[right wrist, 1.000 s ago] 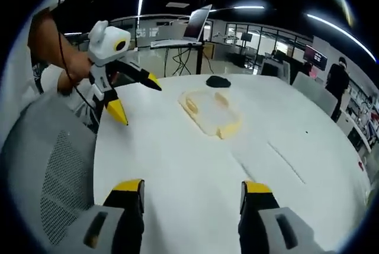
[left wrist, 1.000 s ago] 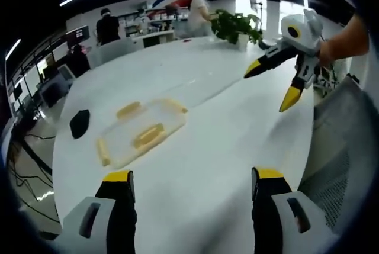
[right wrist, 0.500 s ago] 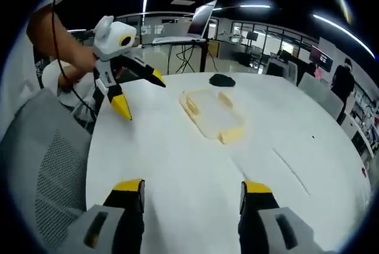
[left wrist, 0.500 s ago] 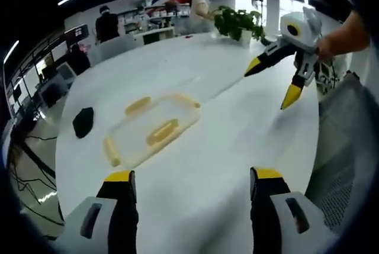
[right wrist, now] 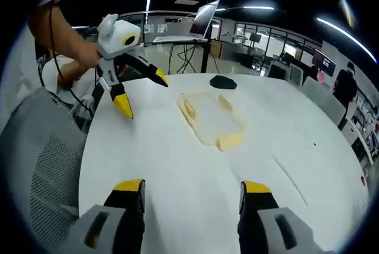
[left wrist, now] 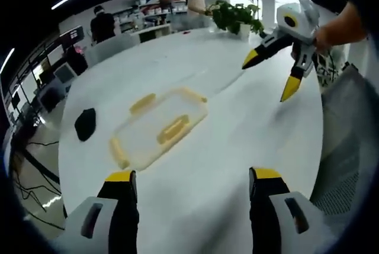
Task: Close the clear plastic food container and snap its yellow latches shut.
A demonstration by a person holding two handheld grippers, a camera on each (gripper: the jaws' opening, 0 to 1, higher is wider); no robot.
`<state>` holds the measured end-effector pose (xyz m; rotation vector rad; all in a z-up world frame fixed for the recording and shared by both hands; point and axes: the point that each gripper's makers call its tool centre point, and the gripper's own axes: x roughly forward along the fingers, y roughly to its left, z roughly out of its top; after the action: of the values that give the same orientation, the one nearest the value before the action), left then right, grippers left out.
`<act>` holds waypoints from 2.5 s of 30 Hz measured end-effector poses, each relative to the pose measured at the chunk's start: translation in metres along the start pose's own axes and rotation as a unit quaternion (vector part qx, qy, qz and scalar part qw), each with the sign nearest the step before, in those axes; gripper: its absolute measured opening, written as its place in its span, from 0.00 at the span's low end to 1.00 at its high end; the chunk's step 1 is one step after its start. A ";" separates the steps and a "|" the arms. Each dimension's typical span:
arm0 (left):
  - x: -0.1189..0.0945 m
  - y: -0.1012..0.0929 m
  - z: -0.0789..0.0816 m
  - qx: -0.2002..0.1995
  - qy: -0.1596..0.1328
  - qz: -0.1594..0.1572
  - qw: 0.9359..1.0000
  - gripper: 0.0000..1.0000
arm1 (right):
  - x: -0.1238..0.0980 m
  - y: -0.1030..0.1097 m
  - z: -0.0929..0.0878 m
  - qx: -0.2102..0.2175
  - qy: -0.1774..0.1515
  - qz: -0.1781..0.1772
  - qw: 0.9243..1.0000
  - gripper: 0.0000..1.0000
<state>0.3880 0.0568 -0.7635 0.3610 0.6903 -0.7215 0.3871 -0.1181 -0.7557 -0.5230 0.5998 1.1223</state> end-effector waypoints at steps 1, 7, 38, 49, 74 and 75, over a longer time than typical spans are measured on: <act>0.000 0.001 0.000 0.000 0.001 0.000 1.000 0.75 | 0.001 0.000 0.001 -0.003 0.001 0.002 1.000 0.63; 0.002 0.011 -0.001 -0.001 0.000 -0.003 1.000 0.75 | 0.005 -0.007 0.006 -0.014 0.002 0.005 1.000 0.63; 0.013 0.050 -0.009 0.066 0.023 -0.010 0.998 0.73 | 0.037 -0.024 0.027 -0.046 0.008 0.032 0.998 0.62; 0.016 0.075 -0.008 0.098 0.026 -0.018 0.995 0.73 | 0.051 -0.031 0.028 -0.061 0.027 0.039 0.997 0.59; 0.034 0.092 -0.011 0.170 0.064 -0.056 0.982 0.68 | 0.071 -0.047 0.031 -0.087 0.044 0.061 0.993 0.58; 0.034 0.093 -0.010 0.171 0.065 -0.059 0.981 0.68 | 0.071 -0.048 0.032 -0.089 0.046 0.061 0.993 0.58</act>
<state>0.4678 0.1107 -0.7878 0.6920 0.7148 -0.9388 0.4598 -0.0663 -0.7765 -0.7017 0.6208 1.2809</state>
